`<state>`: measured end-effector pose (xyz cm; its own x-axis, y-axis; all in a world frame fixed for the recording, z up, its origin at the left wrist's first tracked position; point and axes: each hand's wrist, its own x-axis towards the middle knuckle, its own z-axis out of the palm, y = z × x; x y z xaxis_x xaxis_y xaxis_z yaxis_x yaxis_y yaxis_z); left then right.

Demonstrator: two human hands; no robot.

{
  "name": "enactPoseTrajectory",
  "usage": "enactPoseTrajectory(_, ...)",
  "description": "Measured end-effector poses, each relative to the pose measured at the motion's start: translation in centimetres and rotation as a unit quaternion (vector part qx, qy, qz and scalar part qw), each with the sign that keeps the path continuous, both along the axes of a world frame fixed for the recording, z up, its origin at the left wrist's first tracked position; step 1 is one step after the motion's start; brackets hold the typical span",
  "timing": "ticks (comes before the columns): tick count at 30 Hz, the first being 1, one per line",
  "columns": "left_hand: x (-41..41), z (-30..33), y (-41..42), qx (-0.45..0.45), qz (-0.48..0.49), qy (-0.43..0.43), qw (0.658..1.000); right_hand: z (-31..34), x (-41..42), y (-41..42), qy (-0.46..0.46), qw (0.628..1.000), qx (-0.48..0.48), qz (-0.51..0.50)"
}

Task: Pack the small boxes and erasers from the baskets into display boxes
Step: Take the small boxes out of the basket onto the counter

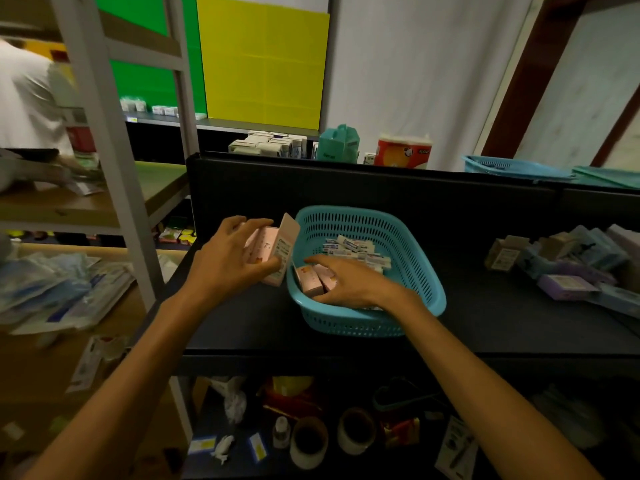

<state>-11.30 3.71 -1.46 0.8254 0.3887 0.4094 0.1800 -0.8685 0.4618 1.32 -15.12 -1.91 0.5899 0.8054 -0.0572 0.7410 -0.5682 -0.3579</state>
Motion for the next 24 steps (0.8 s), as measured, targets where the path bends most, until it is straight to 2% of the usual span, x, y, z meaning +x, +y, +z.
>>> enactPoseTrajectory(5,-0.1,0.2,0.1,-0.006,-0.006,-0.005,1.0,-0.2,-0.1,0.2,-0.015,0.999,0.043,-0.011)
enactPoseTrajectory(11,0.5,1.0,-0.5,-0.001,-0.016,-0.033,0.999,0.3,-0.4,-0.5,0.034,0.994,0.092,-0.039)
enactPoseTrajectory(16,1.3,1.9,-2.0,-0.002,-0.017,-0.052,0.999,1.4,0.3,-1.4,0.03,0.987,0.146,-0.054)
enactPoseTrajectory(20,2.6,3.0,-4.4,0.0,-0.034,-0.066,0.997,4.0,0.9,-5.1,0.107,0.958,0.256,-0.07)
enactPoseTrajectory(24,4.9,3.9,-9.0,0.015,-0.066,-0.075,0.995,5.9,2.5,-11.6,0.081,0.941,0.313,-0.101)
